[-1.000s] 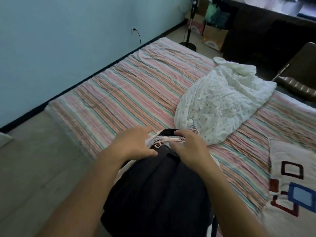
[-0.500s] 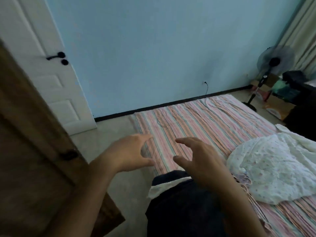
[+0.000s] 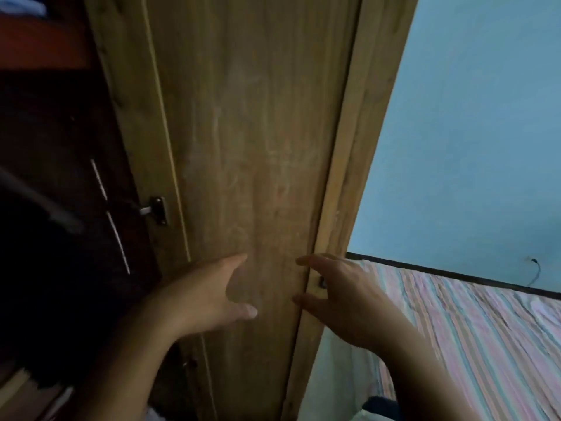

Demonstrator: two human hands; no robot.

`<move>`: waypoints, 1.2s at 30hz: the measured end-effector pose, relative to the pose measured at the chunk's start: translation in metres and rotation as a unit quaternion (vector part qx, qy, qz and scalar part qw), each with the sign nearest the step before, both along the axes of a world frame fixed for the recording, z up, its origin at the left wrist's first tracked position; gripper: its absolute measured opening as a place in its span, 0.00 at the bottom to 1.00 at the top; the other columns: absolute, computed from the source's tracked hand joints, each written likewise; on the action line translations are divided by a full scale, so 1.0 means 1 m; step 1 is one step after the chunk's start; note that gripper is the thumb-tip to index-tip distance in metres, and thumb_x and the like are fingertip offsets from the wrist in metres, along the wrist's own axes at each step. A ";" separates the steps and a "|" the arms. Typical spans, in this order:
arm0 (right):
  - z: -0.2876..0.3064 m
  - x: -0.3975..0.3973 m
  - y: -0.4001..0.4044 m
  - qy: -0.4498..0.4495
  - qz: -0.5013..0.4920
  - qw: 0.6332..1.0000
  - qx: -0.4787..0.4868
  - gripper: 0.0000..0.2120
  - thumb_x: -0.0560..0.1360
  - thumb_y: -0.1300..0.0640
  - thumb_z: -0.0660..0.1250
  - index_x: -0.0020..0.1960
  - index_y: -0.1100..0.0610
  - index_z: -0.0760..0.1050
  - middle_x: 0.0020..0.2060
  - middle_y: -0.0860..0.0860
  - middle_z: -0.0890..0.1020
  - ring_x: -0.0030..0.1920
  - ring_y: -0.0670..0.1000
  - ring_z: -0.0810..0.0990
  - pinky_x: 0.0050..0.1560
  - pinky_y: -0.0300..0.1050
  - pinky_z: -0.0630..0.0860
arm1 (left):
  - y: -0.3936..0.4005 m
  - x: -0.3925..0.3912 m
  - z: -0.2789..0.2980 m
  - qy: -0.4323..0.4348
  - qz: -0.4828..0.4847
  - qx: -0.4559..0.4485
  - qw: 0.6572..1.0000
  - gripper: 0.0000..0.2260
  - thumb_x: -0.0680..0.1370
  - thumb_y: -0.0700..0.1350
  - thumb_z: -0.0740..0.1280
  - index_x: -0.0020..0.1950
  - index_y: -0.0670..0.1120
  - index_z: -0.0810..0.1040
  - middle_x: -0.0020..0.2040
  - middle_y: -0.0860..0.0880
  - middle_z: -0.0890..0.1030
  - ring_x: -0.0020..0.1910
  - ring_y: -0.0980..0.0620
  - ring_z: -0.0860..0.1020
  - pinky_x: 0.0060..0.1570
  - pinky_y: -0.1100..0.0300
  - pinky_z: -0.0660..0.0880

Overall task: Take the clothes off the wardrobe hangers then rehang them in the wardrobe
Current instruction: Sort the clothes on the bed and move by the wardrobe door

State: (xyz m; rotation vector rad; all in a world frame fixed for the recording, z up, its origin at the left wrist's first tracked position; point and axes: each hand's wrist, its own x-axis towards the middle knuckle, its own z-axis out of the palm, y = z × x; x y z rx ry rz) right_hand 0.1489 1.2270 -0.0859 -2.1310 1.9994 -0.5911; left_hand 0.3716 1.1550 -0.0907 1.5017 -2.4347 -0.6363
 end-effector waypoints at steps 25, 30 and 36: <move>0.048 0.305 -0.199 0.063 0.240 0.967 0.055 0.21 0.77 0.45 0.66 0.67 0.53 0.74 0.57 0.53 0.80 0.57 0.56 0.80 0.57 0.52 0.78 | 0.045 0.245 0.016 -0.008 0.303 -0.112 0.946 0.39 0.73 0.67 0.66 0.79 0.56 0.57 0.76 0.56 0.64 0.73 0.55 0.66 0.68 0.53 0.69; 0.054 0.355 -0.236 0.058 0.209 0.976 0.035 0.19 0.76 0.51 0.68 0.64 0.57 0.73 0.56 0.55 0.79 0.50 0.57 0.80 0.44 0.47 0.75 | 0.054 0.264 0.013 -0.001 0.315 -0.087 0.945 0.38 0.74 0.66 0.65 0.79 0.56 0.56 0.77 0.56 0.64 0.73 0.56 0.65 0.66 0.59 0.67; 0.048 0.387 -0.257 0.018 0.175 0.984 0.029 0.22 0.78 0.47 0.65 0.67 0.58 0.70 0.61 0.58 0.77 0.60 0.62 0.78 0.52 0.50 0.74 | 0.039 0.277 0.022 -0.024 0.330 -0.115 0.937 0.31 0.77 0.62 0.65 0.78 0.55 0.60 0.73 0.54 0.69 0.69 0.55 0.70 0.52 0.65 0.64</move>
